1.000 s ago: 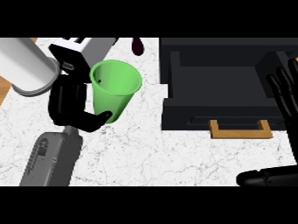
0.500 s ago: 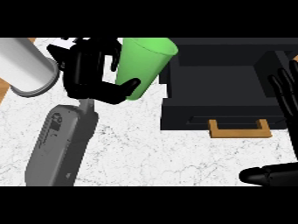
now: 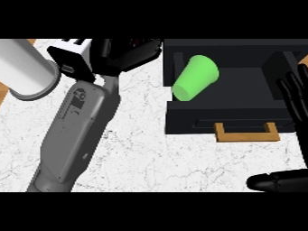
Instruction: Pick up the cup, place it into the drawer and close the drawer
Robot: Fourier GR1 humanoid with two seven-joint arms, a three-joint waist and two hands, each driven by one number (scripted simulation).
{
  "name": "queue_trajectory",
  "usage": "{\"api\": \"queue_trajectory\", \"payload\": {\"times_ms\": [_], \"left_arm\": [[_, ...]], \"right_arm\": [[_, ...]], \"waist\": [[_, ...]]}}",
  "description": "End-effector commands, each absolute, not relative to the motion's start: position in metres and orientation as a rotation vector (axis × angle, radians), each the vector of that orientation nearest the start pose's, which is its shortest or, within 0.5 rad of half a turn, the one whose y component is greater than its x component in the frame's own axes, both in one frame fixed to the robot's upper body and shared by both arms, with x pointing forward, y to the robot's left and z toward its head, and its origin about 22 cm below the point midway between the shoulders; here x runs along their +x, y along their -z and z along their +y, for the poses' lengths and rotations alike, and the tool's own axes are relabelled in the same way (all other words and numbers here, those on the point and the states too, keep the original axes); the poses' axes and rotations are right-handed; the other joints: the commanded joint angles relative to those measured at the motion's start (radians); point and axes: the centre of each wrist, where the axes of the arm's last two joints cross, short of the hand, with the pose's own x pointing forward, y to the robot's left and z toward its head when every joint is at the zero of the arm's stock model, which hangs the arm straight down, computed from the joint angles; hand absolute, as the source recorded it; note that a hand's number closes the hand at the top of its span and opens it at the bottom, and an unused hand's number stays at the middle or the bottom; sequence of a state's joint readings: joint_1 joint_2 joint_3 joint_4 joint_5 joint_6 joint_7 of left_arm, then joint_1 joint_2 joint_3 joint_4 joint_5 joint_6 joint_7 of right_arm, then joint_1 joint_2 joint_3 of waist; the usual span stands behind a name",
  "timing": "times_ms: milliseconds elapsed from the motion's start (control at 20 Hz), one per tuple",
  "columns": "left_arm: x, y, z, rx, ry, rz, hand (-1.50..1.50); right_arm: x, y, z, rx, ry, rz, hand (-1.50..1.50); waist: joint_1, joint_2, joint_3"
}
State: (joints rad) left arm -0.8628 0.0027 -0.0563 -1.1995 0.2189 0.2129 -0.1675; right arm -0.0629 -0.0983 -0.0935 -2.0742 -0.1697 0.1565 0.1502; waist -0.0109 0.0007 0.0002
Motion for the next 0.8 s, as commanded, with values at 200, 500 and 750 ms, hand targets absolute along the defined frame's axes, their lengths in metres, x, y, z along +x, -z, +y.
{"api": "queue_trajectory", "payload": {"times_ms": [200,500,750], "left_arm": [[0.395,-0.181,0.054,-0.256,0.105,-2.024,1.50],[0.419,-0.170,0.039,-0.224,0.097,-2.007,1.50],[0.424,-0.161,0.026,-0.190,0.116,-1.974,1.50]], "right_arm": [[0.226,-0.150,-0.265,0.107,-0.135,-1.978,-1.50],[0.230,-0.146,-0.263,0.153,-0.145,-2.010,-1.50],[0.222,-0.135,-0.260,0.133,-0.165,-1.989,-1.50]], "waist": [[-0.004,0.000,0.000],[-0.019,0.005,0.000],[-0.037,0.008,0.001]]}}
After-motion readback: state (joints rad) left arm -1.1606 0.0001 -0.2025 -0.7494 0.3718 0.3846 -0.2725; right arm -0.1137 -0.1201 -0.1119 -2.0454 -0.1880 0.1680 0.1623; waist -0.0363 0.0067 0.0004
